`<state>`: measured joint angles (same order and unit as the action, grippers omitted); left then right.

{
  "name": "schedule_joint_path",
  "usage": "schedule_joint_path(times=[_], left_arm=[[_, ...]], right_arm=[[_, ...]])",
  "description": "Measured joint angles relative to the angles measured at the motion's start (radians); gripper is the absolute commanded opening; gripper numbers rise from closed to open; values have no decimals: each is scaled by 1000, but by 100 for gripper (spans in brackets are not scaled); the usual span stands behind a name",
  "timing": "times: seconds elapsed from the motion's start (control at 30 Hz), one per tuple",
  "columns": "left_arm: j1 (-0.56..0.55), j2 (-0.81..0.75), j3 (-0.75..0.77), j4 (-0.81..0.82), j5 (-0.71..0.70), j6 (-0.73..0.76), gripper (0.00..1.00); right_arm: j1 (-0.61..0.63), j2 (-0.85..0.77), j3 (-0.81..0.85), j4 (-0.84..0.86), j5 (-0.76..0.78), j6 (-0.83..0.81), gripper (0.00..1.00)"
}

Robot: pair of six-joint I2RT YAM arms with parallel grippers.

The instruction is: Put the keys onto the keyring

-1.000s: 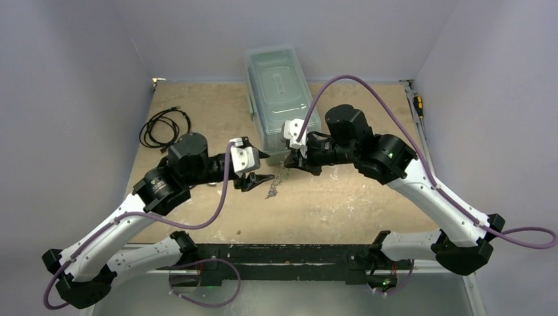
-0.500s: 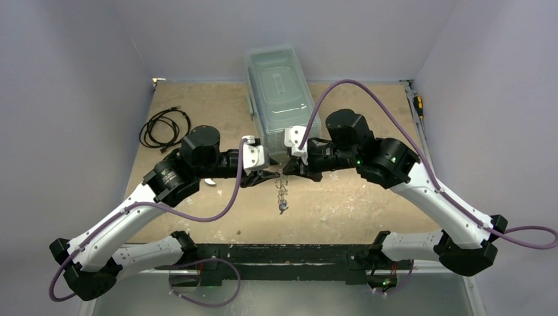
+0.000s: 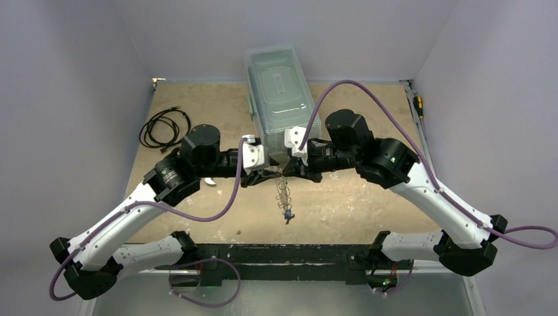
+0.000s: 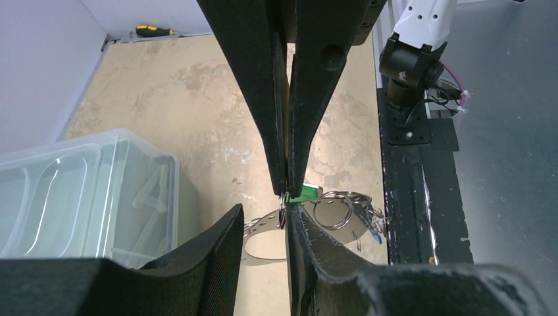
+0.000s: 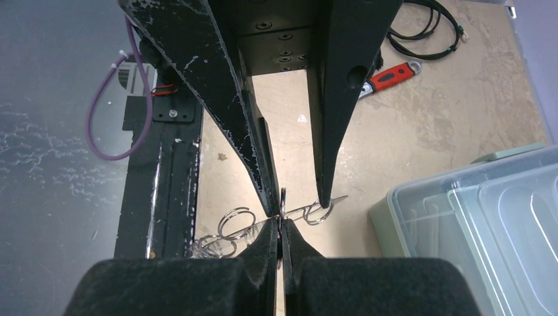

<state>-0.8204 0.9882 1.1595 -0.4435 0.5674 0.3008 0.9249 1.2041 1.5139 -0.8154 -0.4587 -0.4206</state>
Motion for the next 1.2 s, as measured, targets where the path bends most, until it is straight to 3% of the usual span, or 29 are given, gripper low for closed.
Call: schedule_joint_path(times=[0.37,0.6,0.73,1.03,1.13,1.2], left_arm=[[0,3,0,10,18,-13,19],[0,10,0,13,23,-23,22],[0,13,0,13,26,-33,0],[-5,14,-2,16,35,-47,0],[-6,10,-18,47,34,-58,0],[-7,-1,-39,80,28,-74,0]], right_arm=[[0,0,0,0,-8,0,0],[0,0,-1,-6,-5,0,0],[1,0,-1,-10,-4,-1,0],[1,-7,-8,-8,-3,0,0],[1,-24,-24,6,3,2,20],[1,-39,-41,27,10,10,26]])
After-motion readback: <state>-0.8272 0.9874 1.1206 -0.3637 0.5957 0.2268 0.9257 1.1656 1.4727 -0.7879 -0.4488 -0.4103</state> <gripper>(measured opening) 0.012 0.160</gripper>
